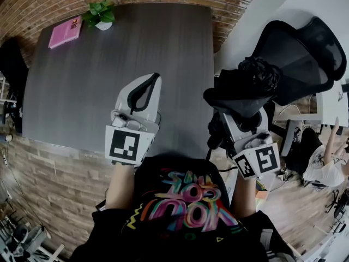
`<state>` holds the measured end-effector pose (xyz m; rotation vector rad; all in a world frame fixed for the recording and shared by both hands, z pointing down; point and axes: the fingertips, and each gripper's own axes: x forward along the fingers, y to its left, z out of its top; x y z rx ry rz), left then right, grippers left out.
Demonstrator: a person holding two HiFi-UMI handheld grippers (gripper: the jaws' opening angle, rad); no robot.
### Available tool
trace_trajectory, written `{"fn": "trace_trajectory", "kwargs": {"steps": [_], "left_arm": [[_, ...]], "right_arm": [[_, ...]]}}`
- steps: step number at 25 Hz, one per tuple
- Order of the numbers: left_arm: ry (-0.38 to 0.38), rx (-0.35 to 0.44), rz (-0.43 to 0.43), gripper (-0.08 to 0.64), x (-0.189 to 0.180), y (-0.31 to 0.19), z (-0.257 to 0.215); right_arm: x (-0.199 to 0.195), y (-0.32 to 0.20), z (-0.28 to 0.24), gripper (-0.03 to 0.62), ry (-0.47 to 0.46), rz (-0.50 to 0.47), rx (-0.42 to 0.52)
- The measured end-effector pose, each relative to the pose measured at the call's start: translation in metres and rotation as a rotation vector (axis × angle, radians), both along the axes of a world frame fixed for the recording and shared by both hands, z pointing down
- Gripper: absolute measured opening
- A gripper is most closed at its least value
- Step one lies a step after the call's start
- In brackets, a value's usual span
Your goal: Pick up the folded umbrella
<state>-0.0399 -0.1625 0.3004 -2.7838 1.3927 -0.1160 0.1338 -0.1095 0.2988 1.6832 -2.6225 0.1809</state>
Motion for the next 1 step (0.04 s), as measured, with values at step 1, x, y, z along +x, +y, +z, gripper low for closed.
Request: {"fn": "trace_trajectory", "kwargs": {"steps": [1], "left_arm": [[0.001, 0.001, 0.0, 0.002, -0.0007, -0.0003, -0.0005]], "right_arm": [[-0.0009, -0.0002, -0.0003, 0.288, 0.001, -0.001, 0.0]]}}
